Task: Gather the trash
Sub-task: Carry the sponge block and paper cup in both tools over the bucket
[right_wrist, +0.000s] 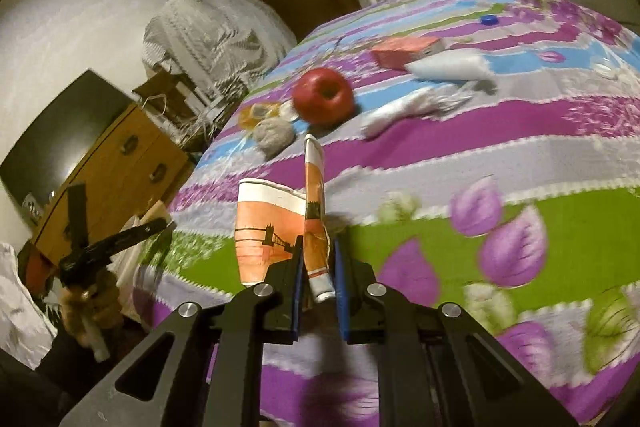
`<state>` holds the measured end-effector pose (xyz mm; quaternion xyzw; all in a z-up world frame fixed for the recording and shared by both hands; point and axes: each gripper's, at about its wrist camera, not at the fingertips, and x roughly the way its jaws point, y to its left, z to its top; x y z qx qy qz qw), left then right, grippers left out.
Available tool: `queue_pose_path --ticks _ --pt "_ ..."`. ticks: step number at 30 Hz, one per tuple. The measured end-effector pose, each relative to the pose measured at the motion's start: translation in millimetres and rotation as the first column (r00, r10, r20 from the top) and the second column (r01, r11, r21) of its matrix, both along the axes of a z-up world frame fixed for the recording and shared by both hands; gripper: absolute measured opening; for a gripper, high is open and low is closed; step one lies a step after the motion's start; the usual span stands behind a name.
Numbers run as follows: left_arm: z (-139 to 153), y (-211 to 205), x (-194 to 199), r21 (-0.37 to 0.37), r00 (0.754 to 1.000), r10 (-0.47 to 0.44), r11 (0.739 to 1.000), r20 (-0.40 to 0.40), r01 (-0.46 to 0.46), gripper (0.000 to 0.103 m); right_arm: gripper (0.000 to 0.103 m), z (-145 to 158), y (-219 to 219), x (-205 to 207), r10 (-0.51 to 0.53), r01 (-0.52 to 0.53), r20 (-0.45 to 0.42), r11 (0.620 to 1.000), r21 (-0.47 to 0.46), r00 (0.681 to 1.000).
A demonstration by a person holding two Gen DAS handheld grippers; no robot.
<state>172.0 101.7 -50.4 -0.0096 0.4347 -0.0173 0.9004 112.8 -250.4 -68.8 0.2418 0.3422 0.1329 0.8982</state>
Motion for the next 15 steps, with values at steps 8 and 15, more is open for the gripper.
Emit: queue_pose_path --ticks 8,15 --pt "5.4 -5.0 -39.3 0.134 0.995 0.097 0.986 0.034 -0.1 0.027 0.014 7.5 65.2 -5.4 0.081 -0.082 -0.015 0.989 -0.119 0.997" --pt "15.7 -6.8 -50.9 0.162 0.992 0.095 0.981 0.083 -0.107 0.027 0.014 24.2 98.2 -13.1 0.116 -0.114 -0.004 0.974 -0.196 0.993"
